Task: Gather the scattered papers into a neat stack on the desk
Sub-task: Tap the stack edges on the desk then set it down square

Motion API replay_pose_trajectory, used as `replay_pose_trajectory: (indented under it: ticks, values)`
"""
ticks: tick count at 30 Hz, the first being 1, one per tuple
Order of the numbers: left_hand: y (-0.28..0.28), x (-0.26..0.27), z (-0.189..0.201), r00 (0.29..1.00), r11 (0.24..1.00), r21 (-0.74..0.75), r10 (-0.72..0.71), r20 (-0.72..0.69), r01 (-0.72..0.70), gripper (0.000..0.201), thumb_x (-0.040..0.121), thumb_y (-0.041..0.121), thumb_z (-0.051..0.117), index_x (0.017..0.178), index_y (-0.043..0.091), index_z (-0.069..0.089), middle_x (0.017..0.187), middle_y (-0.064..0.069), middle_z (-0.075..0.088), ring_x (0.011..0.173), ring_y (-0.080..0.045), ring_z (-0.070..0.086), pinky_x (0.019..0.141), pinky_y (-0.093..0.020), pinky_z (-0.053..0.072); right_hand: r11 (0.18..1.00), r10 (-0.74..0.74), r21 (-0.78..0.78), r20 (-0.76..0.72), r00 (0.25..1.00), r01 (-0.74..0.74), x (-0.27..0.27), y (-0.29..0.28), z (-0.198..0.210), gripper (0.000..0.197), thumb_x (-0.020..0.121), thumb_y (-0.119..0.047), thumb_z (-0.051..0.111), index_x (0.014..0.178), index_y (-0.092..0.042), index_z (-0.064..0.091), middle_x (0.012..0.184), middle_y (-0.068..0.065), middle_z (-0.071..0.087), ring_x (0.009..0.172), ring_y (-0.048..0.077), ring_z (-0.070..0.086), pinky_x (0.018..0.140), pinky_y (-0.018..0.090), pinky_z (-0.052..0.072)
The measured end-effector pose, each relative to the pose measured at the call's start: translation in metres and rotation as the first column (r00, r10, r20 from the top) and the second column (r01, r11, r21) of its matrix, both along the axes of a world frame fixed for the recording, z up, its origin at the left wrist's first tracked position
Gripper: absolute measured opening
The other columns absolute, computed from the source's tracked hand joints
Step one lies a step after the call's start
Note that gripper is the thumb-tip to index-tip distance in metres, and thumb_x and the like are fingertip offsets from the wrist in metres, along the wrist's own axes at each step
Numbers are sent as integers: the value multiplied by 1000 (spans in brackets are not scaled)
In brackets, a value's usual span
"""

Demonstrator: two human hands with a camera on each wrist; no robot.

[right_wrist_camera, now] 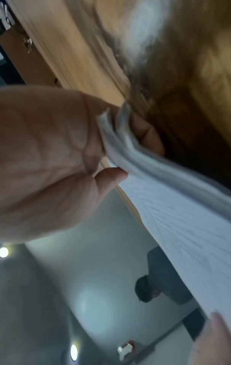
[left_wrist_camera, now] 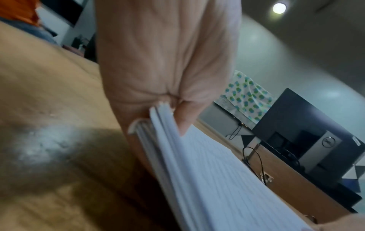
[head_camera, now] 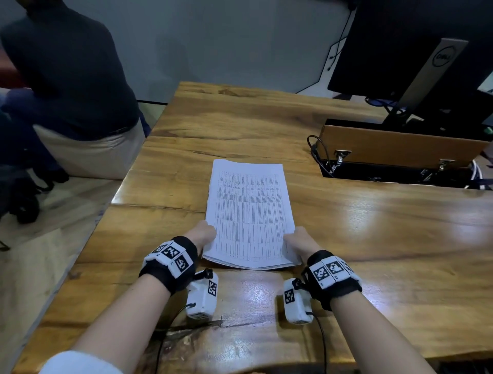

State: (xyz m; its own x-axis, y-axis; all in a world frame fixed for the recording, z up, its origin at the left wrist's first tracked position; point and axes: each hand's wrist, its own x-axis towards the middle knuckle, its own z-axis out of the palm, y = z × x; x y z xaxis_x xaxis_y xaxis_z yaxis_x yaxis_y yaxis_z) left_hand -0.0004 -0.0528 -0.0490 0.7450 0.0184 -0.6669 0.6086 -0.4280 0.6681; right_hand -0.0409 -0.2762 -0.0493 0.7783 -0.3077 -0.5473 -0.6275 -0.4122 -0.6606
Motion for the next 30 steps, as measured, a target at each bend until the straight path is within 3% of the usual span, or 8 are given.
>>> replay_pose_trajectory:
  ticks: [3,5,12,15,19,25,28,30]
  values:
    - [4,-5,6,998,998,-41,49,27,-48,47,88,0,41,134,-4,35,136,-19,48,122,-35,50,104,-48,42,994,-72,84,1,997,72,0,-7,0,19,87,7,40,104,5,50,107,16,57,91,25,52,62,26,43]
    - [5,-8,10,997,995,-98,42,58,-37,44,89,-1,44,133,-2,38,133,-18,52,117,-35,54,100,-46,46,989,-119,100,64,991,113,-1,-8,3,19,86,8,46,103,-1,49,107,16,59,93,27,56,66,29,47]
    - [1,-21,38,892,954,-298,163,421,-34,25,95,5,41,115,20,39,120,-13,59,101,-26,60,76,-35,52,970,-203,213,454,867,116,-5,1,40,19,93,0,43,111,-7,43,101,1,59,87,16,61,62,22,50]
    - [1,-17,64,836,933,-358,186,516,14,31,93,4,45,116,22,36,117,-12,60,101,-27,61,84,-41,52,961,-223,266,588,778,74,-1,3,64,17,94,1,42,109,-8,42,91,-10,57,81,2,58,60,11,51]
    - [-2,-7,94,760,889,-458,295,580,5,39,90,7,52,126,12,37,113,-2,60,97,-15,60,88,-34,50,941,-259,337,661,704,30,6,1,83,21,92,-3,49,108,-13,41,98,-7,56,88,3,55,83,20,47]
    - [-17,-9,117,698,842,-539,364,617,37,35,93,12,50,127,12,43,118,0,59,115,-21,58,103,-42,45,905,-290,421,708,644,-56,11,3,98,25,93,-9,50,116,-16,42,102,-13,58,92,-3,57,73,11,52]
    - [-22,-12,113,695,846,-533,376,613,13,32,94,11,48,125,9,46,119,-5,60,117,-23,57,106,-46,43,916,-271,396,720,639,-58,7,8,98,21,96,-10,43,116,-17,41,107,-10,57,101,5,58,86,23,50]
    - [-23,-13,115,663,844,-536,401,632,1,20,94,11,46,110,23,52,112,-2,61,116,-24,57,105,-47,43,917,-280,394,739,613,-56,8,10,103,21,97,-10,41,117,-17,40,117,-2,56,113,16,55,98,33,46]
